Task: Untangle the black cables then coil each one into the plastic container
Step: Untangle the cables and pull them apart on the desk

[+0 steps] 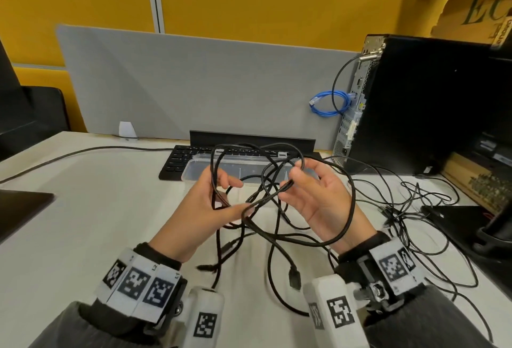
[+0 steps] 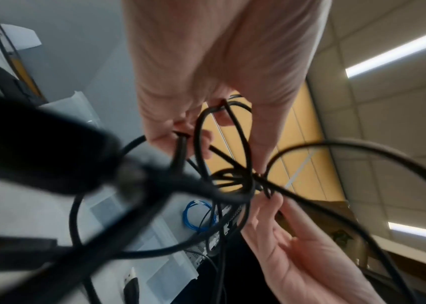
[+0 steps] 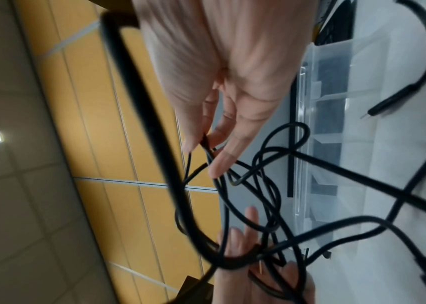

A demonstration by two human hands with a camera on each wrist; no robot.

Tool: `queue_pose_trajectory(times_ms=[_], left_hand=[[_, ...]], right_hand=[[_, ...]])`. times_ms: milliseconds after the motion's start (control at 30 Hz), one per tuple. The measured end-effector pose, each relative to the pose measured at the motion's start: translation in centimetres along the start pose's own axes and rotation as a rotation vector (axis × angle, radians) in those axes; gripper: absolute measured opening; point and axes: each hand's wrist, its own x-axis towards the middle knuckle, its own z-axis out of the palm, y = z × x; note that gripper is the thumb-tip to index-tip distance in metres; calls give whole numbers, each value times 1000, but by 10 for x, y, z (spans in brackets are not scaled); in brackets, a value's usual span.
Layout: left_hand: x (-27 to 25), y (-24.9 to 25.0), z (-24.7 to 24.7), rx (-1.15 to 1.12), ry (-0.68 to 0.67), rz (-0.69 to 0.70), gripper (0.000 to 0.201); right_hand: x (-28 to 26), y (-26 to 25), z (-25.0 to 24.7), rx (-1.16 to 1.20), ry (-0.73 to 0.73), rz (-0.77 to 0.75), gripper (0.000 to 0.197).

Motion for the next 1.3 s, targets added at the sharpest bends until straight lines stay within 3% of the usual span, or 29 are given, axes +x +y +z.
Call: queue_pose_trajectory(times_ms=[100,333,467,567,633,800,967,1033,1167,1300], left_hand=[[-1,1,1,79,-71,-35,40],[-3,1,2,137,-154,-128,23],[0,-3,1,138,-72,-89,9],[1,-1,4,133,-32,-93,20],[0,-1,8,94,-50,-93,29],[5,-4,4,104,19,-46,17],[8,-10,-9,134,145,24,22],[8,-11,-14,143,211,50,27],[7,-8,-12,184,200,38,22],[7,-8,-9,207,191,53,23]], right_hand=[[-2,5,1,-122,-43,-5,29],[-4,2,1,-529,-99,-86,26],[-4,0,0,-678,-99,-102,21],[-5,0,2,-740,-119,-111,23],[-6,2,6,-734,-122,-117,23],[-8,-6,4,-604,-118,-167,22],[-6,-20,-3,-269,-17,-3,11],[-4,-26,-10,-454,40,14,15],[1,-29,-24,-1174,46,-236,10],[-3,-35,-25,-1375,115,-454,13]])
